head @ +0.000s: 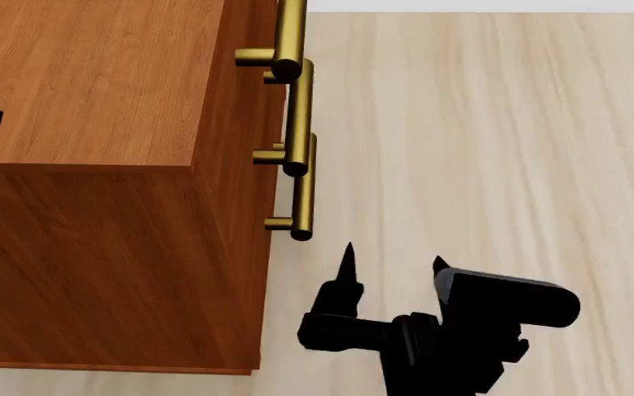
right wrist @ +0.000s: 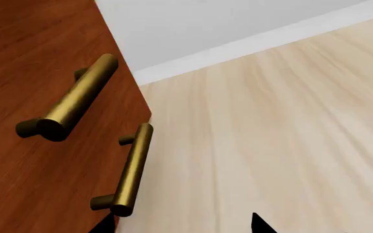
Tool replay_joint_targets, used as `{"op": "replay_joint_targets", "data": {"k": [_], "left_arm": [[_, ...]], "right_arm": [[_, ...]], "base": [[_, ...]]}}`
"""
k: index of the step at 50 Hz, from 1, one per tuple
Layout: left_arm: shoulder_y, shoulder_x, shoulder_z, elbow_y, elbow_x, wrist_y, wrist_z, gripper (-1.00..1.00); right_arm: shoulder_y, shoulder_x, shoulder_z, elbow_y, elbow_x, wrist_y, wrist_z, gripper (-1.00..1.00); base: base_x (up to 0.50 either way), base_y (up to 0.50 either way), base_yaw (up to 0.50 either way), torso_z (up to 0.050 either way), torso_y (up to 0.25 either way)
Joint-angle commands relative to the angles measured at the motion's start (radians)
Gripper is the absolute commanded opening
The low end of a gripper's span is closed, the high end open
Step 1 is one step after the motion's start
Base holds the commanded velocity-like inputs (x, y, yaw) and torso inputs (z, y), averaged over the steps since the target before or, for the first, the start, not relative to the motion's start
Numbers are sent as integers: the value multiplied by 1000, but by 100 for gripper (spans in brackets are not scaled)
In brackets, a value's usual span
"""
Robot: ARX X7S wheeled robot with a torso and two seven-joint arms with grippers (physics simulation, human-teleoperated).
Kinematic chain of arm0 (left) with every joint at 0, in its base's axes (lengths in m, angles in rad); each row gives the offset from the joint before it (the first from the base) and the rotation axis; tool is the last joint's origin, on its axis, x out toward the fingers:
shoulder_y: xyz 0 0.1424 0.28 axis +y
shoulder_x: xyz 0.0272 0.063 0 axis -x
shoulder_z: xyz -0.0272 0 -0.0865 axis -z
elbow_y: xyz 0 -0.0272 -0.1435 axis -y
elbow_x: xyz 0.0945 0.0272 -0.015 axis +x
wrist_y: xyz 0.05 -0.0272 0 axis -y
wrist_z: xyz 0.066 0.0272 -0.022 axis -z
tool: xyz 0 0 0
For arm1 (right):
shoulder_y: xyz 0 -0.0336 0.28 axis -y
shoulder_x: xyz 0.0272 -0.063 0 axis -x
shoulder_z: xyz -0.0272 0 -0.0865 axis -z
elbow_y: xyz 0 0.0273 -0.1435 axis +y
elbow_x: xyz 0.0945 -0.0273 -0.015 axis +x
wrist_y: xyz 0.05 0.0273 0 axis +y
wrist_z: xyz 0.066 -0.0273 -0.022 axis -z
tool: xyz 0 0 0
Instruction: Close the bottom drawer of the cabinet and open the top drawer.
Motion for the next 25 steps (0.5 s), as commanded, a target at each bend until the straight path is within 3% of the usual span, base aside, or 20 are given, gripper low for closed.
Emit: {"op": "replay_joint_targets", "data": {"k": [1,25], "left_arm": [[-4,1,7,1,-1,2,-3,100],[-37,-2,15,16,-22,-27,-21,100]], "right_arm": [[-55,30,72,-92,82,-88,5,100],[-63,13,203,-273,358,-188,-12,100]], "base": [[0,0,0,0,0],[0,0,0,0,0]]}}
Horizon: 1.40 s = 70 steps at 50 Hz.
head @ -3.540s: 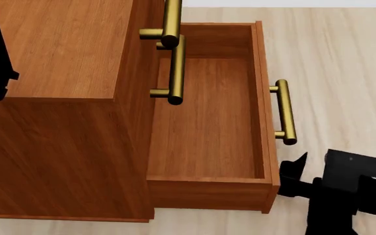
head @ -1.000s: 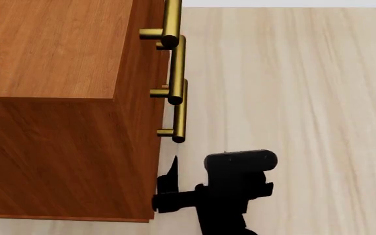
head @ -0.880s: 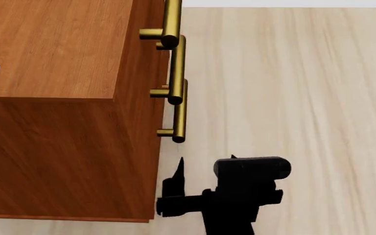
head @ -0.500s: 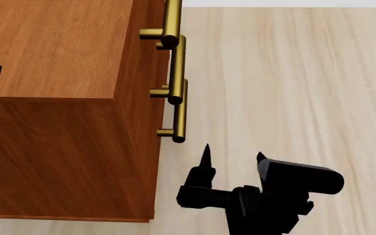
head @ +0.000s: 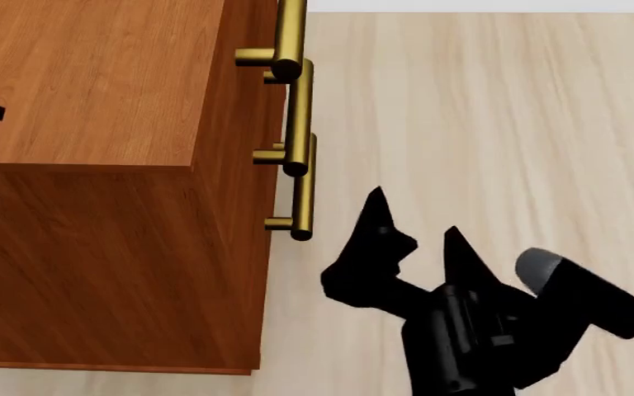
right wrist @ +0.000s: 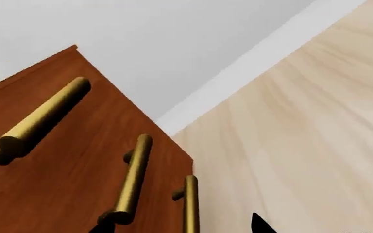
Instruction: Close the bottom drawer of the cabinet and open the top drawer.
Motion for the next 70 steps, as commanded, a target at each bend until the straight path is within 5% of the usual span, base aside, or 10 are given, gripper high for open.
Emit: {"op": "replay_joint_targets", "data": {"k": [1,32,70], "left_arm": [[-13,-1,6,4,-6,-9,-7,100],[-8,-6,16,2,-7,3,-13,100],[-11,-23,14,-1,-18,6,-20,100]], "right_arm": [[1,-16,61,-78,151,-42,-9,100],[73,-60,106,-246,385,-37,25,100],[307,-165,81,7,521,64,-17,100]], "base": [[0,0,0,0,0],[0,0,0,0,0],[0,0,0,0,0]]}}
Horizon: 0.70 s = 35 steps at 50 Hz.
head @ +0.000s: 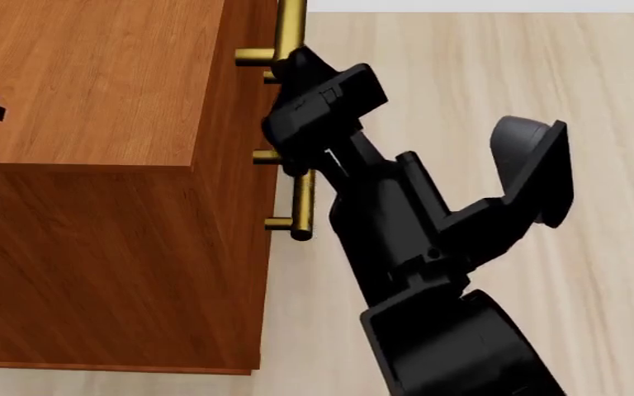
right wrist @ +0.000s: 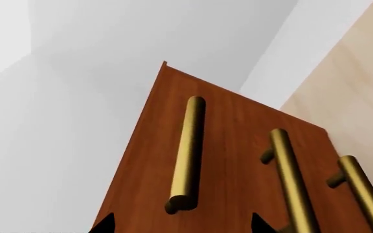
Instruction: Close the bottom drawer of the cabinet and open the top drawer.
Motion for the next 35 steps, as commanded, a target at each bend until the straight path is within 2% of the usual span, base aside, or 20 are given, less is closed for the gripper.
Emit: {"op": "replay_joint_targets", "data": {"k": [1,35], "left_arm": [[-7,-4,-1,1,-6,-5,-5,100],[4,-13,8,-6,-2,14,-8,100]], "right_arm": [[44,-20,-5,59,27,21,-14,100],[159,-104,-51,277,97,110,-102,100]], "base": [[0,0,0,0,0],[0,0,0,0,0]]}}
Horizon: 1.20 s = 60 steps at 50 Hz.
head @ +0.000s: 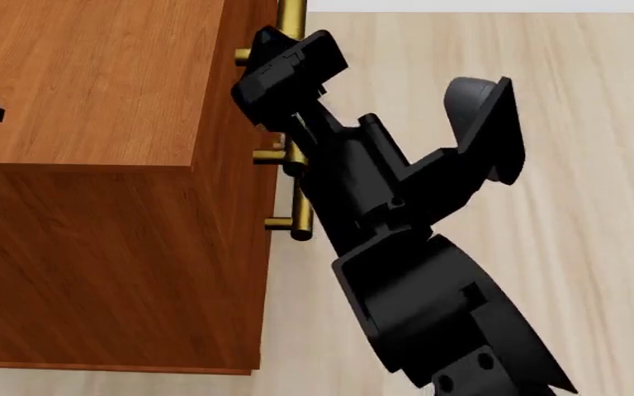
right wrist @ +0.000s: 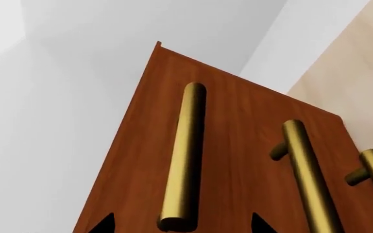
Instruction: Close the bottom drawer of the cabinet and open the top drawer.
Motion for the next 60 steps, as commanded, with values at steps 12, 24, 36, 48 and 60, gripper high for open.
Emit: {"op": "replay_joint_targets", "data": {"k": [12,24,36,48,60], "left_arm": [[8,-5,3,-13,5,21,3,100],[14,-9,3,-16,7,27,1,100],[13,-14,0,-10,-2,24,-5,100],[3,-11,8,-10,-5,20,-9,100],[-8,-8,17,-12,-7,19,-11,100]], "right_arm": [[73,-57,-35,159,33,58,-62,100],[89,-81,-52,213,42,79,-85,100],[97,-86,-57,203,46,87,-76,-100],[89,-67,-32,129,57,69,-37,-100],[105,-32,5,71,59,50,-4,-100]], "base": [[0,0,0,0,0],[1,1,1,0,0],[2,3,4,0,-2],[2,1,2,0,-2],[0,0,0,0,0]]}}
